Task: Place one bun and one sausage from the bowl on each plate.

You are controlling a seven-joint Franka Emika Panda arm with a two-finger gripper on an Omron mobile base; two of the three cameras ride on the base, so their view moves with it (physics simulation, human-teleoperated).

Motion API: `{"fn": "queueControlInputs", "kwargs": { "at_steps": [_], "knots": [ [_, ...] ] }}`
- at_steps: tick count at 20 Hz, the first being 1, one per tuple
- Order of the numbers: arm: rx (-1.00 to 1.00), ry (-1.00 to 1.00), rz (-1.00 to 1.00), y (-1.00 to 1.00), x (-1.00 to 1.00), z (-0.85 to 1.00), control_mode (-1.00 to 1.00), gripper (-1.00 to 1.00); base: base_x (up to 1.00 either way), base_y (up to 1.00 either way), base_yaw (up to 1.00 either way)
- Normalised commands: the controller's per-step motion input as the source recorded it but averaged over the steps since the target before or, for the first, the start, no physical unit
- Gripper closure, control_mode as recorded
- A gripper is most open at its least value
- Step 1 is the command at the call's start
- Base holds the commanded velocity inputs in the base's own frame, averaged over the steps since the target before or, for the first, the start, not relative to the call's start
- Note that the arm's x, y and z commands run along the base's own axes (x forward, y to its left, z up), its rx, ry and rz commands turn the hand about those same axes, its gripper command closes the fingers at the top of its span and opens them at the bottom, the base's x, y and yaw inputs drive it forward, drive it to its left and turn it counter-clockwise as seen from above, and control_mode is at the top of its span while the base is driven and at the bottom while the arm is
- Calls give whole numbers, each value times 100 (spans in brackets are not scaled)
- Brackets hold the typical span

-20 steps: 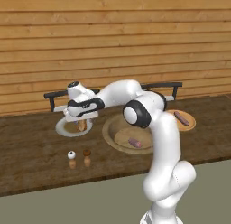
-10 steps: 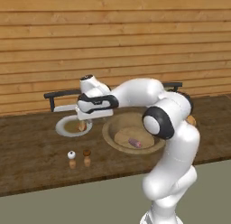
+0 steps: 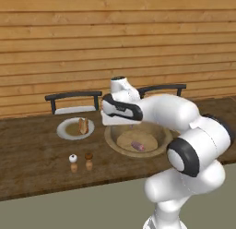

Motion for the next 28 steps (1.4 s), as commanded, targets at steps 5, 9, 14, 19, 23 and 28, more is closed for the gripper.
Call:
{"fn": "queueControlInputs", "kwargs": {
  "at_steps": [5,9,14,19,23,28],
  "knots": [
    [3,13,-7,-66,-69,12,-100,-100,0,0,0],
    [3,20,0,-26,-5,2,-100,-100,0,0,0],
    [3,18,0,-16,0,-1,-100,-100,0,0,0],
    [2,14,0,-13,0,-17,-100,-100,0,0,0],
    [1,9,0,-2,-1,-30,-100,-100,0,0,0],
    [0,-1,0,0,8,-15,-100,-100,0,0,0]
  ]
}}
